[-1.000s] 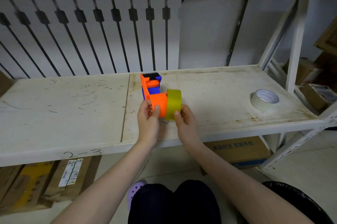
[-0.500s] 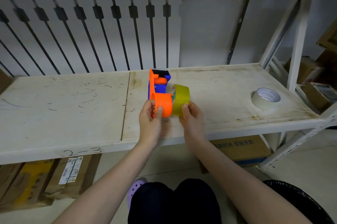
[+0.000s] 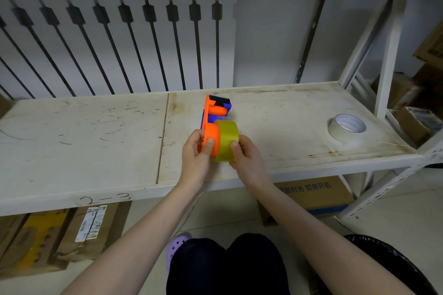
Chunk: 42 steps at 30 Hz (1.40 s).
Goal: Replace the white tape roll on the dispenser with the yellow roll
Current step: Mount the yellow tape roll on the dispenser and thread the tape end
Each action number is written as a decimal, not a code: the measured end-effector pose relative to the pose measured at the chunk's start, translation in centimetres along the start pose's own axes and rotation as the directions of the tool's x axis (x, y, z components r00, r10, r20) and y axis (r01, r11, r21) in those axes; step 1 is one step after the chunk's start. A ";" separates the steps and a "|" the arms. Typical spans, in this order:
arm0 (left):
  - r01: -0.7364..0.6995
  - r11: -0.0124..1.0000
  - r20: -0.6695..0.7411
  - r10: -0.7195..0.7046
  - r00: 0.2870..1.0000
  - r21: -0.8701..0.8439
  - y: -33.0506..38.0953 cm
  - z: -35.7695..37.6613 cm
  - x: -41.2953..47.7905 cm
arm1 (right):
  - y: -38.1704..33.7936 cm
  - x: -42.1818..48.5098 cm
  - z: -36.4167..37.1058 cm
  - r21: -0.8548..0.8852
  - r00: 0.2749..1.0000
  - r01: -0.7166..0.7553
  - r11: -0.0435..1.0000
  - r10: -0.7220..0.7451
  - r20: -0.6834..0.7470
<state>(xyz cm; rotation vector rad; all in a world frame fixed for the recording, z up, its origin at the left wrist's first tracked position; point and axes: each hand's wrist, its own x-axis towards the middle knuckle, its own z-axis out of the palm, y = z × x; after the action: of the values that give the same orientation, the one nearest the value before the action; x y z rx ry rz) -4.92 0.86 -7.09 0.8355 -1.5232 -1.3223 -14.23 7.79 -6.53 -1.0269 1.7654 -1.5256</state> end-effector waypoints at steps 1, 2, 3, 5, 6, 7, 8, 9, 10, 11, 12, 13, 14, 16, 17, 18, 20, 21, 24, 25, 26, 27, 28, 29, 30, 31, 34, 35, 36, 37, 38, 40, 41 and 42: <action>0.016 1.000 0.004 -0.016 1.000 -0.012 0.0 -0.1 -0.1 | 0.2 0.0 0.1 -0.024 1.000 0.010 1.000 -0.011 -0.009; 0.033 0.999 0.007 -0.032 0.999 -0.027 0.0 -0.1 -0.2 | 0.4 0.0 0.2 -0.035 1.000 0.012 0.999 -0.013 -0.020; 0.048 0.998 0.008 -0.048 0.999 -0.043 -0.1 -0.1 -0.3 | 0.4 0.0 0.3 -0.043 1.000 0.006 0.999 -0.007 -0.026; 0.076 0.995 0.006 -0.076 0.997 -0.067 -0.2 0.0 -0.6 | 0.7 -0.2 0.6 -0.054 1.000 -0.008 0.999 0.007 -0.020; 0.086 0.994 0.003 -0.086 0.996 -0.072 -0.3 0.0 -0.7 | 0.9 -0.3 0.8 -0.061 1.000 -0.009 0.998 0.008 -0.009; 0.091 0.993 0.001 -0.091 0.996 -0.072 -0.5 0.0 -0.7 | 1.0 -0.5 0.9 -0.071 1.000 -0.007 0.997 0.008 0.002; 0.093 0.993 -0.001 -0.094 0.996 -0.072 -0.5 0.0 -0.7 | 1.3 -0.6 1.1 -0.074 1.000 -0.001 0.997 0.001 0.009; 0.094 0.993 -0.002 -0.094 0.996 -0.072 -0.6 0.0 -0.7 | 1.3 -0.7 1.2 -0.078 1.000 0.003 0.997 -0.002 0.011; 0.096 0.993 -0.003 -0.097 0.995 -0.071 -0.6 -0.1 -0.6 | 1.5 -0.6 1.2 -0.082 1.000 0.005 0.997 -0.004 0.014; 0.098 0.993 -0.003 -0.099 0.995 -0.072 -0.6 -0.1 -0.6 | 1.5 -0.6 1.2 -0.101 1.000 0.007 0.995 -0.005 0.019; 0.100 0.993 -0.003 -0.101 0.995 -0.070 -0.5 0.0 -0.6 | 1.6 -0.4 1.2 -0.130 0.999 0.022 0.991 -0.019 0.027; 0.100 0.993 -0.005 -0.101 0.995 -0.066 -0.4 0.0 -0.6 | 1.5 -0.3 1.1 -0.170 0.999 0.030 0.985 -0.024 0.036; 0.101 0.993 -0.010 -0.102 0.995 -0.063 -0.4 0.0 -0.5 | 1.6 -0.2 1.0 -0.204 0.998 0.038 0.978 -0.029 0.047; 0.108 0.992 -0.013 -0.109 0.994 -0.067 -0.5 -0.1 -0.5 | 1.6 0.0 0.9 -0.250 0.997 0.051 0.967 -0.033 0.074; 0.116 0.991 -0.008 -0.117 0.993 -0.065 -0.5 -0.1 -0.5 | 1.6 -0.1 0.8 -0.257 0.995 0.055 0.965 -0.032 0.094; 0.124 0.990 0.005 -0.124 0.992 -0.061 -0.5 -0.2 -0.5 | 1.6 -0.1 0.7 -0.252 0.993 0.059 0.966 -0.032 0.112; 0.141 0.989 0.047 -0.139 0.989 -0.037 -0.5 -0.4 -0.4 | 1.7 -0.1 0.5 -0.235 0.991 0.067 0.970 -0.037 0.130; 0.148 0.989 0.064 -0.146 0.987 -0.023 -0.4 -0.5 -0.3 | 1.6 -0.2 0.4 -0.233 0.990 0.074 0.970 -0.043 0.134; 0.175 0.985 0.068 -0.175 0.982 0.011 -0.1 -0.6 0.1 | 1.9 -0.2 0.5 -0.232 0.992 0.076 0.970 -0.050 0.117; 0.186 0.982 0.062 -0.186 0.981 0.008 -0.3 -0.7 0.3 | 2.0 -0.2 0.7 -0.222 0.995 0.069 0.973 -0.051 0.085; 0.196 0.981 0.051 -0.195 0.979 -0.006 -0.4 -0.7 0.4 | 2.1 -0.2 0.7 -0.199 0.998 0.054 0.979 -0.047 0.036; 0.210 0.977 0.034 -0.209 0.977 -0.029 -0.6 -0.8 0.5 | 2.0 -0.3 0.7 -0.165 1.000 0.020 0.986 -0.022 -0.014; 0.230 0.971 0.020 -0.229 0.973 -0.064 -0.7 -0.7 0.5 | 2.0 -0.2 0.7 -0.152 0.999 0.001 0.988 -0.008 -0.044; 0.256 0.961 0.007 -0.256 0.967 -0.105 -0.8 -0.7 0.4 | 1.9 -0.1 0.5 -0.176 0.999 0.004 0.984 -0.013 -0.052; 0.280 0.948 0.003 -0.283 0.959 -0.149 -0.8 -0.5 0.4 | 1.7 -0.1 0.4 -0.235 0.999 0.020 0.972 -0.029 -0.035; 0.302 0.935 0.000 -0.308 0.952 -0.187 -0.7 -0.4 0.3 | 1.6 -0.2 0.3 -0.291 0.999 0.039 0.956 -0.044 -0.009; 0.353 0.886 -0.009 -0.373 0.928 -0.300 -0.7 -0.2 0.3 | 1.8 -0.4 0.3 -0.383 0.997 0.075 0.921 -0.065 0.039; 0.365 0.870 -0.010 -0.390 0.921 -0.331 -0.6 -0.2 0.3 | 2.0 -0.5 0.3 -0.387 0.996 0.083 0.918 -0.072 0.044; 0.372 0.857 -0.007 -0.401 0.916 -0.358 -0.5 -0.1 0.2 | 2.1 -0.5 0.3 -0.386 0.996 0.093 0.918 -0.084 0.039; 0.378 0.845 -0.005 -0.410 0.912 -0.378 -0.3 0.0 0.3 | 2.1 -0.4 0.2 -0.374 0.995 0.095 0.922 -0.092 0.028; 0.381 0.834 -0.005 -0.418 0.909 -0.400 -0.1 0.1 0.3 | 2.0 -0.4 0.1 -0.358 0.995 0.098 0.929 -0.100 0.013; 0.386 0.820 0.001 -0.425 0.905 -0.422 0.2 0.2 0.3 | 1.6 -0.3 -0.1 -0.326 0.994 0.097 0.940 -0.108 -0.014; 0.385 0.825 0.003 -0.422 0.907 -0.414 0.2 0.2 0.2 | 1.4 -0.3 -0.2 -0.316 0.994 0.096 0.944 -0.107 -0.018; 0.388 0.840 0.005 -0.418 0.909 -0.380 0.1 0.3 0.1 | 1.2 -0.3 -0.2 -0.318 0.994 0.093 0.944 -0.104 -0.018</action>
<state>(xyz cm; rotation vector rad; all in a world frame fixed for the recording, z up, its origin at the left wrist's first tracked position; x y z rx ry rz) -5.24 0.85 -6.96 0.9770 -1.0089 -1.7968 -14.40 8.23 -7.69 -1.2672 2.0577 -1.3500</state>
